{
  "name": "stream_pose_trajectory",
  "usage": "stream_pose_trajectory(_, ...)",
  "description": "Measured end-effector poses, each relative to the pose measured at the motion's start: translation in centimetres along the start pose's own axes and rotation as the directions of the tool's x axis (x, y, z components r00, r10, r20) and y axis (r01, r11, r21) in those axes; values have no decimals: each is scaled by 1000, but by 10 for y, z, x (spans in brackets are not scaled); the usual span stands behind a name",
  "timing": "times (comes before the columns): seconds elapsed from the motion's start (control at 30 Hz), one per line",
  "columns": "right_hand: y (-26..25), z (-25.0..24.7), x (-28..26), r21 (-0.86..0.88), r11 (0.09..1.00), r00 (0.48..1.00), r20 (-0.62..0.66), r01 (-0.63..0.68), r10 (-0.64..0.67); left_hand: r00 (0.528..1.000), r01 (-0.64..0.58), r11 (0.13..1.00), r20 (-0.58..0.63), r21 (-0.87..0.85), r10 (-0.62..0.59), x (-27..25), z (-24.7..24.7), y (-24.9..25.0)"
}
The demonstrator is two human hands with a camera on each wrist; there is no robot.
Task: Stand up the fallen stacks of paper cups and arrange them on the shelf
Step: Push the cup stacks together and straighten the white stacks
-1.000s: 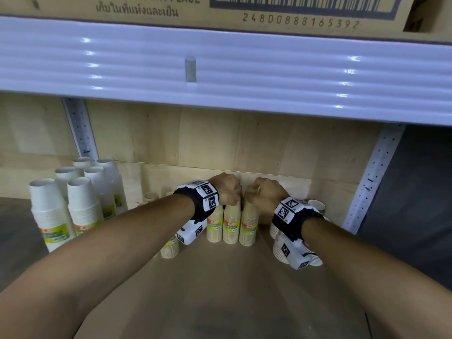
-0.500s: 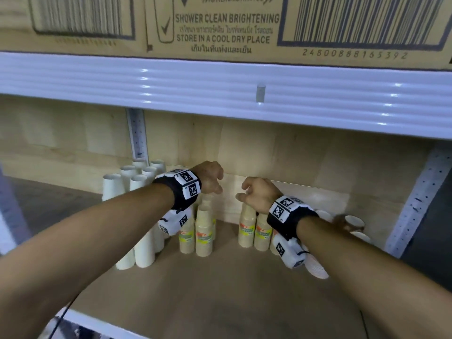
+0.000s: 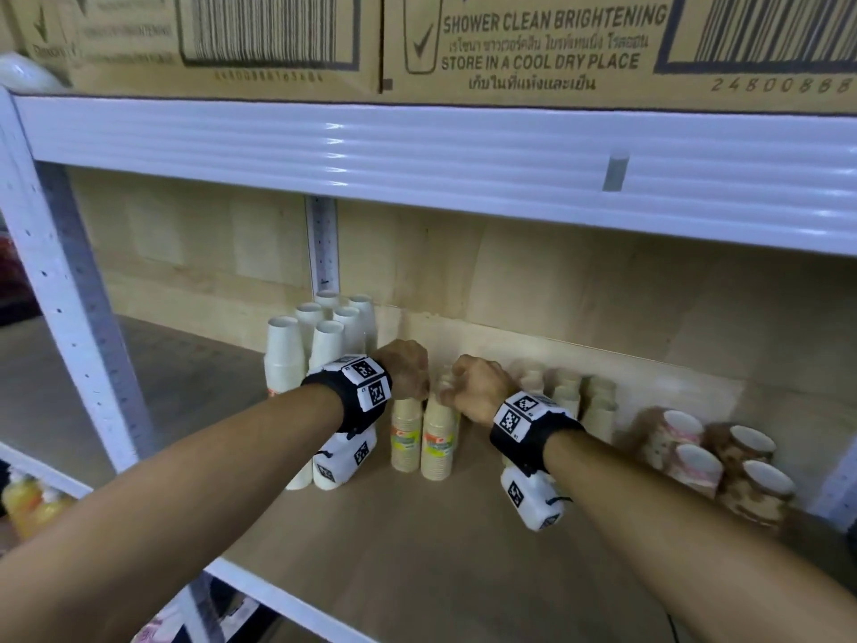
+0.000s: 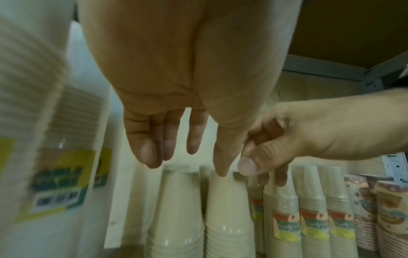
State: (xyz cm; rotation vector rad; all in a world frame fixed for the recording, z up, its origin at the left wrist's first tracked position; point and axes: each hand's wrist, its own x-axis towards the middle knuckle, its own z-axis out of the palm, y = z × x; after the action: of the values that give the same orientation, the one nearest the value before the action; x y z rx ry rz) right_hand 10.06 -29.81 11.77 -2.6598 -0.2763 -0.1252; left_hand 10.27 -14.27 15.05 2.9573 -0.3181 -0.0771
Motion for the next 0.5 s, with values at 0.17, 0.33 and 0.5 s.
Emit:
stream_pose_trajectory(0.17, -2, 14, 6, 19, 999, 999, 35, -27, 26, 1000, -19, 999, 12, 30, 19, -4, 13, -7)
stream_pose_trajectory(0.33, -4, 29, 7, 45, 999, 999, 28, -19, 18, 999, -34, 999, -5, 18, 34, -3, 22, -12)
stream_pose_trajectory(0.5, -5, 32, 4, 51, 999, 1000, 24, -16, 15, 995, -75, 996, -69, -54, 72, -9, 27, -19)
